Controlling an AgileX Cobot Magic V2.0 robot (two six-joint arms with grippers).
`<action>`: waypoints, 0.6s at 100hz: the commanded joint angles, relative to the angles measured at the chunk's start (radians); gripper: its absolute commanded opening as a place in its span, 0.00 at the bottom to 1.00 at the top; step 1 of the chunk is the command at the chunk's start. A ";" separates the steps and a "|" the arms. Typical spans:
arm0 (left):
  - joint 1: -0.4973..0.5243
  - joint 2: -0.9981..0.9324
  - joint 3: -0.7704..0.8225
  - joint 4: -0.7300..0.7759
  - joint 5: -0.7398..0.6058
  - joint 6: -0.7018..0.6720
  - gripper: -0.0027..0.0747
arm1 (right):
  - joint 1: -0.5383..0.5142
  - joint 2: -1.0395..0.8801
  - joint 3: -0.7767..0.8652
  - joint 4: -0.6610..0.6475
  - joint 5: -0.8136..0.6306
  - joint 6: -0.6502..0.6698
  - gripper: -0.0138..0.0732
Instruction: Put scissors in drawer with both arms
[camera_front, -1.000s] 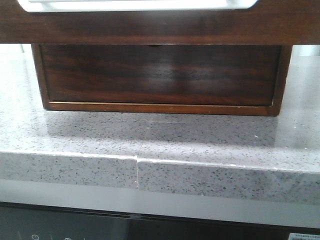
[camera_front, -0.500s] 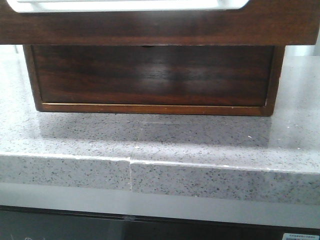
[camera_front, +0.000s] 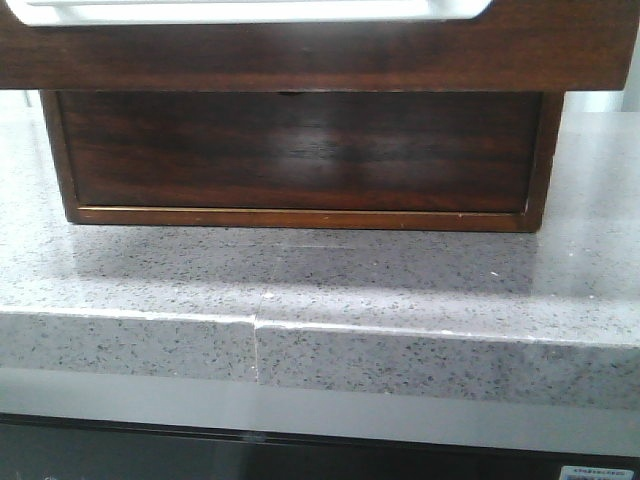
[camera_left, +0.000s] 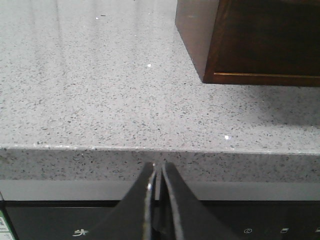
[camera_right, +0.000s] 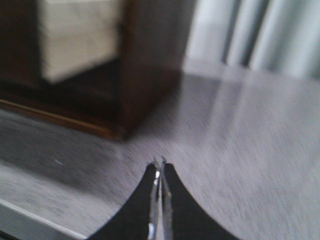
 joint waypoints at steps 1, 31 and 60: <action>0.003 -0.032 0.022 -0.009 -0.043 -0.010 0.01 | -0.071 0.013 0.050 -0.042 -0.149 0.047 0.11; 0.003 -0.032 0.022 -0.009 -0.043 -0.010 0.01 | -0.111 -0.026 0.106 -0.152 0.038 0.065 0.11; 0.003 -0.032 0.022 -0.009 -0.043 -0.010 0.01 | -0.111 -0.024 0.106 -0.152 0.046 0.065 0.11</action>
